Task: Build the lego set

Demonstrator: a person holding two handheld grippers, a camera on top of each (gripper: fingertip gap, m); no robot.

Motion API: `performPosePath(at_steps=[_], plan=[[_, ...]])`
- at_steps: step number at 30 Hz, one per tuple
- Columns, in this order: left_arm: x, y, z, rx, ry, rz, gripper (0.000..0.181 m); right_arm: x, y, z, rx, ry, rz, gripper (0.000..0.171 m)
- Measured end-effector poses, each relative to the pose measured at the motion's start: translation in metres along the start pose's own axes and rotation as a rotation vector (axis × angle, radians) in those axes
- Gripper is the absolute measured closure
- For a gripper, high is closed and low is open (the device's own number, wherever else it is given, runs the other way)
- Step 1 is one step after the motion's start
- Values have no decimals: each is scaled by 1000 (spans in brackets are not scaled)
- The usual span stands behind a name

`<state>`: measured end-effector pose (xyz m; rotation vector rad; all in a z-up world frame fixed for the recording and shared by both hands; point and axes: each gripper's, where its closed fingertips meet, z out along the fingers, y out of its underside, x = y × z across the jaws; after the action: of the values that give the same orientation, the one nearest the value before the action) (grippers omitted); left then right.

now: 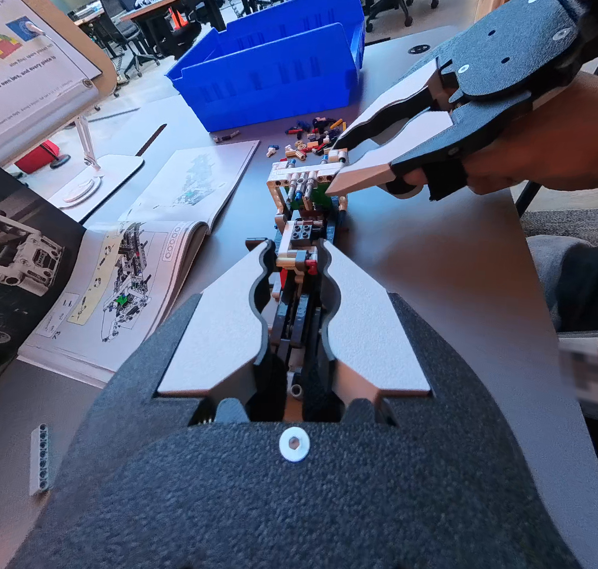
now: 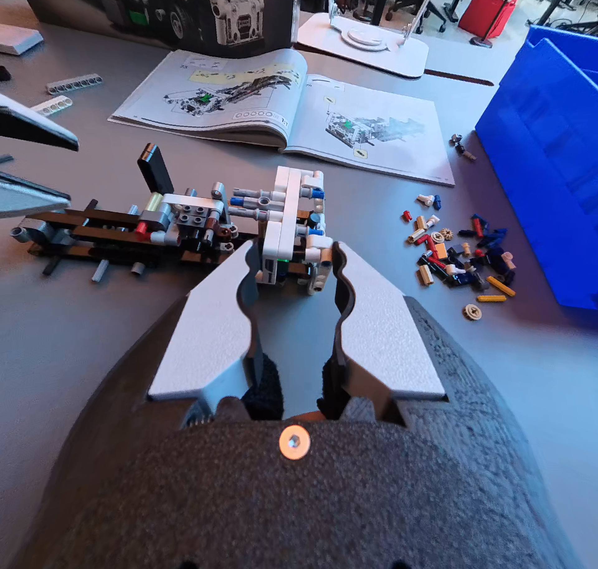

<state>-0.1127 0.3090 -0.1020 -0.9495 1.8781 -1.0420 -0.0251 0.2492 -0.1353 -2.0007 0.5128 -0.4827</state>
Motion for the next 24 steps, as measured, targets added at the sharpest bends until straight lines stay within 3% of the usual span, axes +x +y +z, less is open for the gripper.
performPosePath(at_steps=[18, 24], plan=[[-3, 7, 0, 8, -4, -27, 158, 2, 0, 2, 0, -8, -31, 130], [-1, 6, 1, -8, 2, -18, 158, -4, -9, -11, 48, -105, -34, 123]])
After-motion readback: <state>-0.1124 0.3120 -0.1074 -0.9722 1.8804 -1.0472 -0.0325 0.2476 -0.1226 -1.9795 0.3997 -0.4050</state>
